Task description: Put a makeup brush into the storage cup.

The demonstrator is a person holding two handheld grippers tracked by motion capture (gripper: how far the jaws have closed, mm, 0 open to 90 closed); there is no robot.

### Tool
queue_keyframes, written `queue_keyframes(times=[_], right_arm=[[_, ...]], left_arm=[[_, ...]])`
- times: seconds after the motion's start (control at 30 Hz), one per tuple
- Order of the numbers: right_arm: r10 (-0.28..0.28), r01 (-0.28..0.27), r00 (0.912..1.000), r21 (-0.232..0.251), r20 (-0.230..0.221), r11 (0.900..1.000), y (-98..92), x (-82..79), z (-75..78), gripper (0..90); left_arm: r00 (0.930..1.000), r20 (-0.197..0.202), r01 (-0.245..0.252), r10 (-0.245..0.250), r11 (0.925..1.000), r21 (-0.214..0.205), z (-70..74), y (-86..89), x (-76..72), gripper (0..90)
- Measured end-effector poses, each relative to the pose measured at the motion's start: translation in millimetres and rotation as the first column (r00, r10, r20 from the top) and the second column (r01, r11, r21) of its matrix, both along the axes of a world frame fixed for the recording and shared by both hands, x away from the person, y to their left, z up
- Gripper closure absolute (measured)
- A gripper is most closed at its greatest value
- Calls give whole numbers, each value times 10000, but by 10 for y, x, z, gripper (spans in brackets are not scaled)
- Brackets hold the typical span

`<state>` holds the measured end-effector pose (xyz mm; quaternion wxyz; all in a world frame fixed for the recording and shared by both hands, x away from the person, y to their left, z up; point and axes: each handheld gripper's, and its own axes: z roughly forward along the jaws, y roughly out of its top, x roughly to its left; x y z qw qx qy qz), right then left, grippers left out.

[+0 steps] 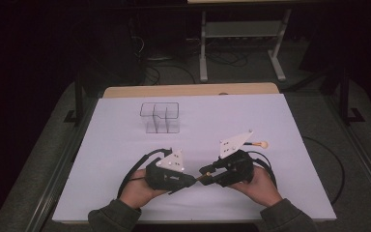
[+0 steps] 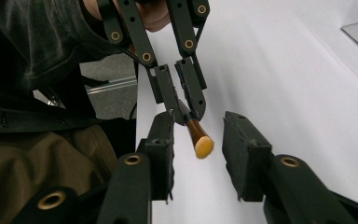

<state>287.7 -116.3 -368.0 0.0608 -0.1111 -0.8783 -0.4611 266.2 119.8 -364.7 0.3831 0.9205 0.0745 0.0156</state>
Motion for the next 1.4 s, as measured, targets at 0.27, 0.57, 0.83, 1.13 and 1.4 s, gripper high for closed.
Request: queue_keyframes(times=[0.27,0.57,0.83,1.13,1.4], right_arm=[[78,-75,9997,138,-212,9999,-15,-10,-1,815],[170,-167,9998,323,-97,9993,-6,-48,43,833],[94,-103,9995,301,316,9995,-57,-93,166,833],[137,-149,9995,428,294,9990,-97,-88,176,833],[182,-194,9994,379,309,9991,-78,-98,166,832]], left_arm=[[10000,30,82,-82,10000,-44,0,-11,-4,833],[9996,-129,234,-238,9992,-331,10,3,-9,836],[9984,-547,118,-148,9984,-553,-18,26,7,687],[9981,-561,226,-237,9995,-206,-40,15,12,771],[9981,-469,386,-400,9988,-300,-75,3,-2,837]])
